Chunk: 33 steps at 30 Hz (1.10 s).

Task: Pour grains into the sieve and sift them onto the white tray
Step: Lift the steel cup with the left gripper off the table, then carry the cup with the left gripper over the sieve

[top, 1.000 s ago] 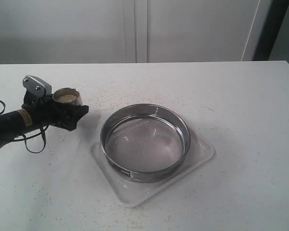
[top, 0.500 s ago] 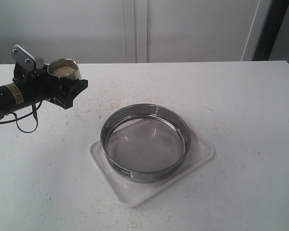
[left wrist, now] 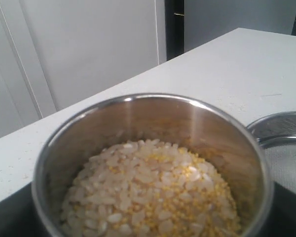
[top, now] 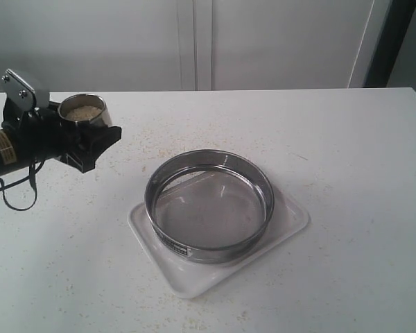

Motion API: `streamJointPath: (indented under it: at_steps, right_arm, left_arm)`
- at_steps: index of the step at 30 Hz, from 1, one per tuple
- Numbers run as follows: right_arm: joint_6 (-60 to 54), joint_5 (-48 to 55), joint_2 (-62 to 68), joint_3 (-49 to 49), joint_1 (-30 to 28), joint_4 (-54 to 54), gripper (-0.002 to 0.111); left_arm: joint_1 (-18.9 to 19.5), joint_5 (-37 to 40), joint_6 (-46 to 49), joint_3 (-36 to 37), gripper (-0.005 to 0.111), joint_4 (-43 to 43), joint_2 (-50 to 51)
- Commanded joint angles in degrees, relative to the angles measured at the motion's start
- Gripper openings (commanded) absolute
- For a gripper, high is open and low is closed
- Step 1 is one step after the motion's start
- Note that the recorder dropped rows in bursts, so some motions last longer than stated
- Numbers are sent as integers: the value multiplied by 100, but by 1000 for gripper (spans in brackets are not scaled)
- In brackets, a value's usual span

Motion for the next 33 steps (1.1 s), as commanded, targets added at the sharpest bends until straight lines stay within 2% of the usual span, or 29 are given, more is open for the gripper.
streamJointPath:
  at_steps: [1,5,10,16,21,25,28,33]
  right_arm:
    - [0,-80,-29,31,-18,-13,0]
    - [0,-80,-29,31,-18,-13,0]
    - [0,-80,-29,31,-18,-13,0]
    - [0,-80,-29,31,-18,-13,0]
    - [0,-80,-29,31,-18,-13,0]
    - [0,-80,-29,31,-18,-13,0]
    - [0,-80,-29,31,-18,-13,0]
    - [0,-80,-29,31,-18,-13,0]
  left_arm:
    - [-26,-153,237,367,0,-12,-359]
    - [-26,-77,354,541,0,16,-561]
    - [-91,385,354,554,0,160,-729]
    - [-672,1336,420,533,0,-16,-804]
    - [-1133,1830,711,500,0,-592,-804]
    - [-1486,2072,711,6,0,-590,-804]
    - [-1764,2813,711,-446,0,-590,-792]
    - [-2100,3374,829,-929,0,-552,-541]
